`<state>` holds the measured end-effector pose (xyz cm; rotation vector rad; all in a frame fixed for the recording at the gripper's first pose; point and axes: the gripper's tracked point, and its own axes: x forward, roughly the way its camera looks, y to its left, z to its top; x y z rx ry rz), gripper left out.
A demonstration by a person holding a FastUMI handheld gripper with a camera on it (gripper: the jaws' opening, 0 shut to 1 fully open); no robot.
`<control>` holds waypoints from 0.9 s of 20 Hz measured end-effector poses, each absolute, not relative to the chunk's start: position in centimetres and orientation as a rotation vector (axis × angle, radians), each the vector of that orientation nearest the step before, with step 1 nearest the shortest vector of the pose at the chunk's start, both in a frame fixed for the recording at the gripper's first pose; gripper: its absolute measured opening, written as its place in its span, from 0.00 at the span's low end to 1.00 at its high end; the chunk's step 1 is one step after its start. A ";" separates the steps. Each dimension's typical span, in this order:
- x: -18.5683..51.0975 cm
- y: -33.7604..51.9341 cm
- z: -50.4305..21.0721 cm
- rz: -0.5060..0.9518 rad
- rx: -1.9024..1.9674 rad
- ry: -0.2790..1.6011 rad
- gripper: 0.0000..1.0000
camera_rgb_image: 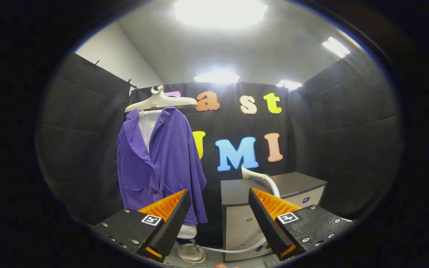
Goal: Iron the clothes twice with a garment steamer, once on the left side and once on the right side.
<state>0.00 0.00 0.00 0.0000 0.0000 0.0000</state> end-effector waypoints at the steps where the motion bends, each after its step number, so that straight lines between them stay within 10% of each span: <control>1: 0.0 0.0 0.0 0.001 0.000 -0.001 0.96; 18: 0.9 0.4 -0.9 0.013 -0.011 0.025 0.96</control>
